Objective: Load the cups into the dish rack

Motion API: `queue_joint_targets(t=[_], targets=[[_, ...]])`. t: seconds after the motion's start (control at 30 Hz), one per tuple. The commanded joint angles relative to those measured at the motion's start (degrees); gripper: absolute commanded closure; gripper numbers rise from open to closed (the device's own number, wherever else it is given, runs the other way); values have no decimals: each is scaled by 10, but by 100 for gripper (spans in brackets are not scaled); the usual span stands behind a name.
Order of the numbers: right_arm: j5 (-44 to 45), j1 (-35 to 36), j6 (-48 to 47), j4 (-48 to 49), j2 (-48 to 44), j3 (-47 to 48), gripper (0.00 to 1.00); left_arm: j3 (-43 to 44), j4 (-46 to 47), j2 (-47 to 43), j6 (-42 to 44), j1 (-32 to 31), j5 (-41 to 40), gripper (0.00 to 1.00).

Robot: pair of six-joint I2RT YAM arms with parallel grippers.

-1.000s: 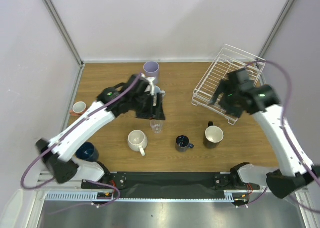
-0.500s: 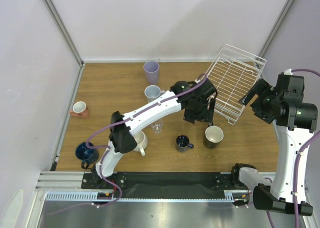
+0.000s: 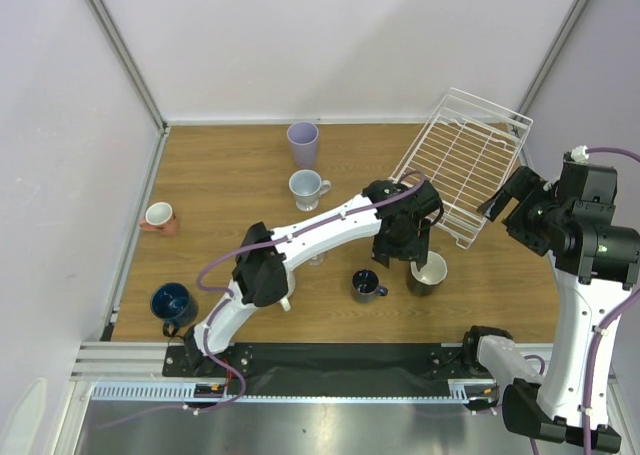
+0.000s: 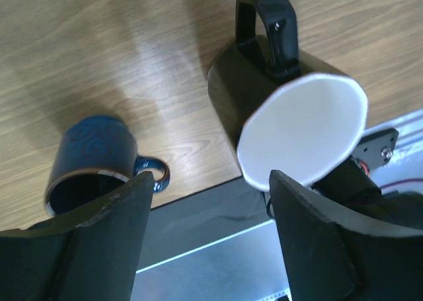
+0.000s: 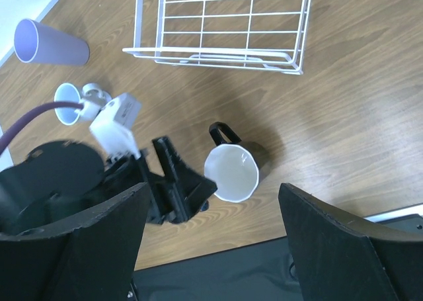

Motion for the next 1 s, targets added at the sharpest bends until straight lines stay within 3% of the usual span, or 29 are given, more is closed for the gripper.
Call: queue_joint_targets(t=[0.0, 0.27, 0.37, 0.47, 0.63, 0.97], targets=[[-5, -3, -15, -47, -8, -3, 14, 0, 23, 16, -24, -6, -3, 27], [-7, -3, -15, -50, -16, -13, 14, 32, 35, 61, -24, -6, -3, 33], [-6, -3, -15, -49, -21, -23, 14, 36, 48, 68, -19, -6, 4, 42], [-7, -3, -15, -49, -28, -35, 14, 49, 49, 69, -9, -4, 0, 58], [-14, -3, -13, -48, -26, -35, 13, 36, 52, 45, 12, 4, 2, 100], [-144, -3, 5, -18, 11, 2, 6, 5, 69, -122, 141, 21, 57, 100]])
